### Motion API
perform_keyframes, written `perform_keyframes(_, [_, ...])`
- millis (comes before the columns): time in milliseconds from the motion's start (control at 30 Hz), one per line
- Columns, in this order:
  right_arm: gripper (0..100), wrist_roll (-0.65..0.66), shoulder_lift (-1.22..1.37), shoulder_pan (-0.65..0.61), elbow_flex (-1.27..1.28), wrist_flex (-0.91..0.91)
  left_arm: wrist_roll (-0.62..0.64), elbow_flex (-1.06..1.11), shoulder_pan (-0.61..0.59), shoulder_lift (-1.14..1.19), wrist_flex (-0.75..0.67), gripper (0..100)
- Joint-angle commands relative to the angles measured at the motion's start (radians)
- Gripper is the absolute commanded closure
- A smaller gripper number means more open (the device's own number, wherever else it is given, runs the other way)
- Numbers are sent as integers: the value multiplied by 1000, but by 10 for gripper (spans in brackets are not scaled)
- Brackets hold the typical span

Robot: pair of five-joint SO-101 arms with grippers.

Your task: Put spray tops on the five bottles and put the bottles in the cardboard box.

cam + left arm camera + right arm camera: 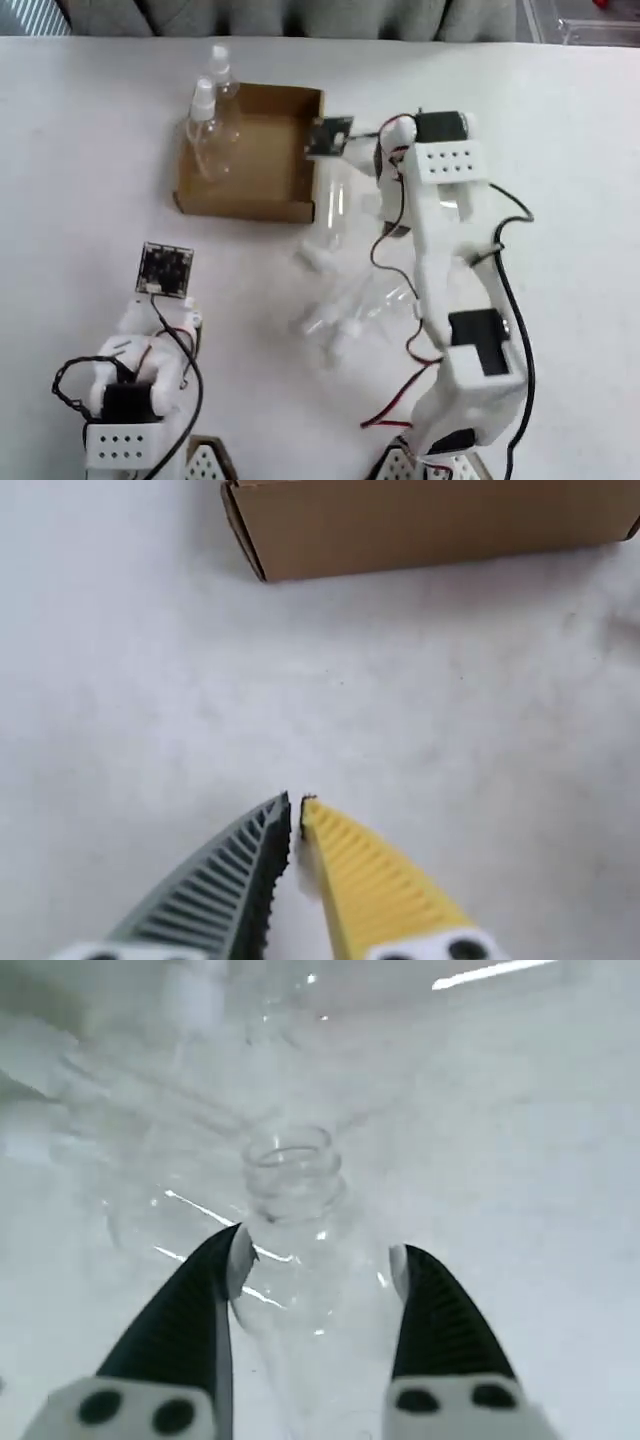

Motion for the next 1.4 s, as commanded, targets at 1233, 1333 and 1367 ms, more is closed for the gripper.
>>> perform_keyframes(1233, [706,-1366,-209,-610,578,-585,-5,-2,-2,-22,6,976])
perform_keyframes(1333, [600,-1361,-216,-593,577,-585,-5,-2,-2,-22,6,976])
perform_keyframes(1367, [571,-1361,-216,-585,575,-585,-5,-2,-2,-22,6,976])
